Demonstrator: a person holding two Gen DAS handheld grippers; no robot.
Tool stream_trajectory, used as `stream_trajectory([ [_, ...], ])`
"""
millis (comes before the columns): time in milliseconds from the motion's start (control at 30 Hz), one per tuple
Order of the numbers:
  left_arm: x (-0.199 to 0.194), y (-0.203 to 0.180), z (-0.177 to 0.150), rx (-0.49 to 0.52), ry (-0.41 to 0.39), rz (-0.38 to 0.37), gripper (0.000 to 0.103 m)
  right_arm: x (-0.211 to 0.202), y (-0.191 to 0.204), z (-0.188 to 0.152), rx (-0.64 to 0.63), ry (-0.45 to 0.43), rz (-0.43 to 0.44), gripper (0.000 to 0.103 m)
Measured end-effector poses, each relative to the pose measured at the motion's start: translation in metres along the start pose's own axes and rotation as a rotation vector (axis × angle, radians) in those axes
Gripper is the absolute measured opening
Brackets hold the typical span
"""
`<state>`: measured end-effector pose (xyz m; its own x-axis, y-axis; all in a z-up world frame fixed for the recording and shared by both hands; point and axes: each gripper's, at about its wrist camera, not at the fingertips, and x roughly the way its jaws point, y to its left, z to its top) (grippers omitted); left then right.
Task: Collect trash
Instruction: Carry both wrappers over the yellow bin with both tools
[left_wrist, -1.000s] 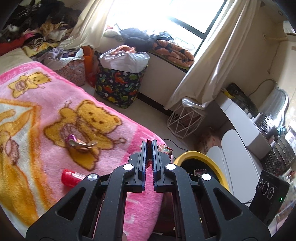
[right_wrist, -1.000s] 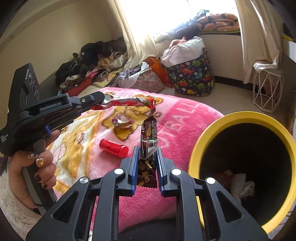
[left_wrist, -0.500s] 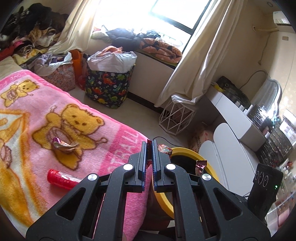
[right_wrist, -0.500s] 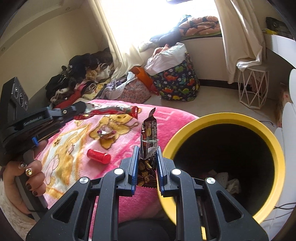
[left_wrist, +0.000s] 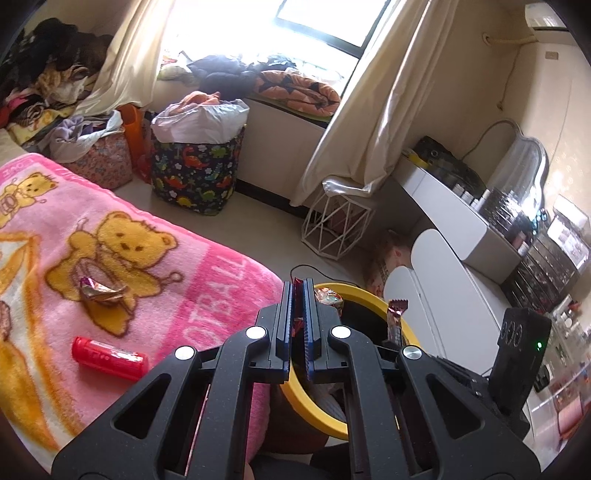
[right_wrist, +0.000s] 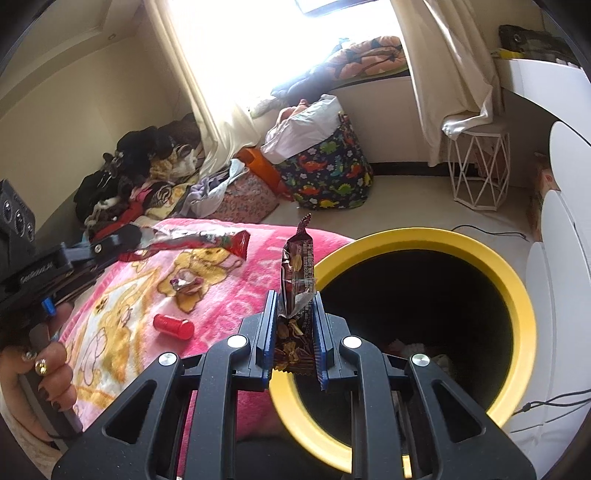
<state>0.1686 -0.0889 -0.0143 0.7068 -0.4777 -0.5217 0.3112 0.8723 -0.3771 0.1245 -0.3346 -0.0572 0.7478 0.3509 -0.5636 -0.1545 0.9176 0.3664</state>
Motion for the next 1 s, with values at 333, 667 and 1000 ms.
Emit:
stream_trajectory([
  [333,0.008,-0.025,-0.011,0.05,0.036,-0.029,0.002,-0.013,-0.029,0.003,0.055,-0.03,-0.044,0.017],
  [667,0.022,-0.05,-0.025,0.107,0.083,-0.049,0.002,-0.021,-0.05,0.002,0.101,-0.051,-0.077,0.017],
  [1000,0.038,-0.067,-0.041,0.162,0.135,-0.064,0.002,-0.023,-0.07,0.002,0.144,-0.06,-0.115,0.017],
])
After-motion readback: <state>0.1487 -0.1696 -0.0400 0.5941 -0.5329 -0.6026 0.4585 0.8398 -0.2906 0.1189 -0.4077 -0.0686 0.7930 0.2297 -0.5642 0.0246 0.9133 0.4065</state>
